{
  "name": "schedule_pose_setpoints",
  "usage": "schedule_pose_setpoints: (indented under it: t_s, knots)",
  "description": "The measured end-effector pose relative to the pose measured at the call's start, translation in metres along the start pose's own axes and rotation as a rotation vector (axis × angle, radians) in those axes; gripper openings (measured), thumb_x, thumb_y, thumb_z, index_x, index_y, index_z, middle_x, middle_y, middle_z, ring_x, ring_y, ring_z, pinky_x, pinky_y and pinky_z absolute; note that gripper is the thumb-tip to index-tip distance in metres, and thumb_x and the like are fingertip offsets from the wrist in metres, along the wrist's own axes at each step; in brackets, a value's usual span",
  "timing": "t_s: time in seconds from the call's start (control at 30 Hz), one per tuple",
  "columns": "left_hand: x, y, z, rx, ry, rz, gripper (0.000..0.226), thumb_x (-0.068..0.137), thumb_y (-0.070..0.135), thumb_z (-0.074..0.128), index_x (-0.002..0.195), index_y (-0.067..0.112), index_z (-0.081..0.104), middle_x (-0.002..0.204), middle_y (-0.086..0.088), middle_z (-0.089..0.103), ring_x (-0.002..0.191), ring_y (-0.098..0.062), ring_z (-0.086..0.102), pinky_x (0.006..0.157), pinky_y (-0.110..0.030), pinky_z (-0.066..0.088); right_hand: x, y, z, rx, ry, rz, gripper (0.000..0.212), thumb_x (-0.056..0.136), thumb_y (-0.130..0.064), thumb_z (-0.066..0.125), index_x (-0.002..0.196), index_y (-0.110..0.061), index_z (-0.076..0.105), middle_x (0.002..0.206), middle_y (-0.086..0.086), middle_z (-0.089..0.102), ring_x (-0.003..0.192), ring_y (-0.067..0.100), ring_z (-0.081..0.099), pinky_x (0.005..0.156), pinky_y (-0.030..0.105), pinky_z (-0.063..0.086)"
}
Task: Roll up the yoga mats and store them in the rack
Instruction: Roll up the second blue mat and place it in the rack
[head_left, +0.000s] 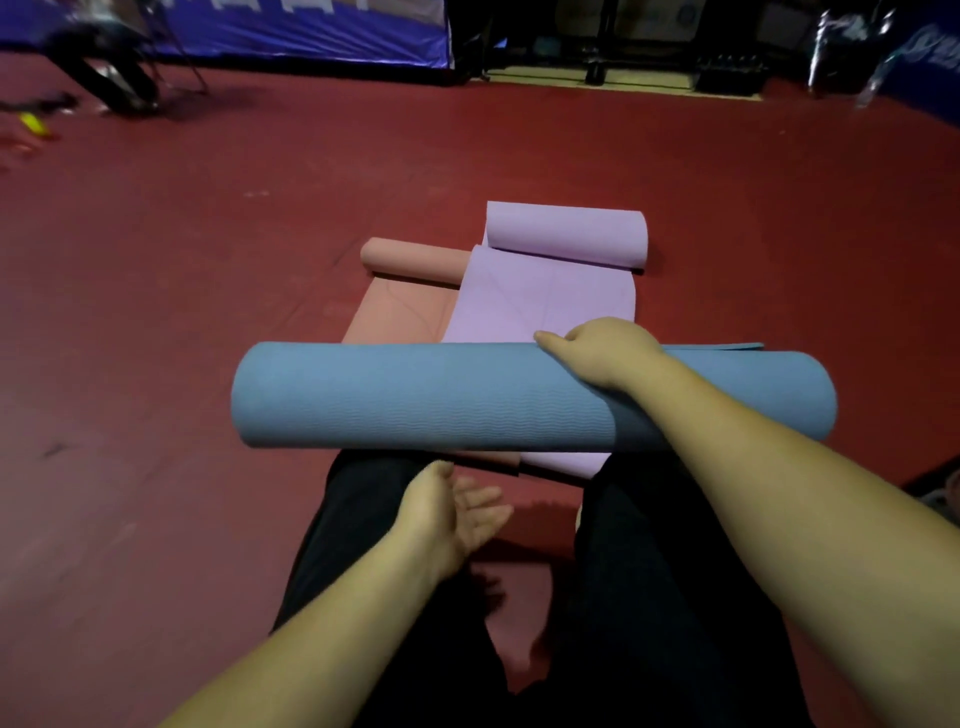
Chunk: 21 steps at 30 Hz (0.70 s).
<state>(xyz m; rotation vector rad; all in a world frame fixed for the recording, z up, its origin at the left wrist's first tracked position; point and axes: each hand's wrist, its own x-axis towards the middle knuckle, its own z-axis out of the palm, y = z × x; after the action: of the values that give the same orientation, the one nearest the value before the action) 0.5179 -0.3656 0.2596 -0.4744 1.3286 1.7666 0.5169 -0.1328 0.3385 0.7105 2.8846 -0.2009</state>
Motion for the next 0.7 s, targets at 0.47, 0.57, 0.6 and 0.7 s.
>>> schedule_pose_setpoints:
  t_s: [0.47,0.57,0.6,0.7]
  knots:
    - [-0.002,0.131,0.108,-0.418,-0.180,0.350,0.027,0.088,0.050,0.045,0.096,0.031,0.063,0.106,0.005,0.073,0.099,-0.022,0.063,0.099,-0.050,0.045,-0.018,-0.003,-0.069,0.522,0.331,0.120,0.059,0.103,-0.056,0.023,0.136,-0.021,0.058,0.143,0.013,0.052,0.132,0.031,0.047,0.103,0.034,0.036]
    - [-0.007,0.149,0.131,-0.354,-0.188,0.383,0.022,0.088,0.048,0.048,0.082,0.029,0.057,0.082,0.011,0.067,0.084,-0.018,0.054,0.086,-0.037,0.047,-0.010,-0.002,-0.081,0.799,0.419,0.133,0.062,0.101,-0.062,0.019,0.138,-0.028,0.056,0.144,0.009,0.053,0.133,0.027,0.047,0.108,0.034,0.033]
    - [-0.006,0.150,0.137,-0.325,-0.198,0.382,0.023,0.089,0.049,0.048,0.081,0.029,0.056,0.080,0.012,0.065,0.082,-0.017,0.052,0.079,-0.034,0.045,-0.010,0.000,-0.080,0.899,0.446,0.169,0.067,0.097,-0.067,0.018,0.136,-0.029,0.058,0.140,0.008,0.057,0.131,0.026,0.049,0.109,0.035,0.035]
    - [0.004,0.135,0.147,-0.235,-0.259,0.355,0.027,0.091,0.049,0.048,0.080,0.028,0.061,0.078,0.013,0.070,0.078,-0.013,0.058,0.067,-0.025,0.045,-0.013,0.007,-0.055,1.178,0.463,0.306,0.091,0.075,-0.092,0.018,0.121,-0.032,0.068,0.125,0.002,0.067,0.122,0.022,0.057,0.109,0.040,0.039]
